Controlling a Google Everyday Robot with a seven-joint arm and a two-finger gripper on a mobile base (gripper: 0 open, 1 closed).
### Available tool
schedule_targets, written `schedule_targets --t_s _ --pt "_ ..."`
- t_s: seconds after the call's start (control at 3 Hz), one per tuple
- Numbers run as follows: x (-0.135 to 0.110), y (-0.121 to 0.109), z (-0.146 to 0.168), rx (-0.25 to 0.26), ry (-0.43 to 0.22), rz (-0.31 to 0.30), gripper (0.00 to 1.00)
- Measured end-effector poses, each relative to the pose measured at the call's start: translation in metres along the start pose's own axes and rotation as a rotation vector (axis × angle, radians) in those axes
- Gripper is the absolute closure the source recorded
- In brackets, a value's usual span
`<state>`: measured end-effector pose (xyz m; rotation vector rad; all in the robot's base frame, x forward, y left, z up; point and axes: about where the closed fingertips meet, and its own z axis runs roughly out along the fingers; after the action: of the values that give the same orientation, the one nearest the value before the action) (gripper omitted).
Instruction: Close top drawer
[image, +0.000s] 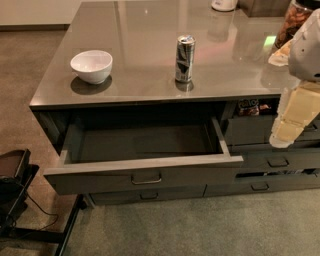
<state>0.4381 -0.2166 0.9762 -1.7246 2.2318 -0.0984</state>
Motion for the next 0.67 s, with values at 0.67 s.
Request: schedule_targets --t_s 0.67 --pt "0.0000 0.0000 0.0000 0.000 0.000 0.000 0.19"
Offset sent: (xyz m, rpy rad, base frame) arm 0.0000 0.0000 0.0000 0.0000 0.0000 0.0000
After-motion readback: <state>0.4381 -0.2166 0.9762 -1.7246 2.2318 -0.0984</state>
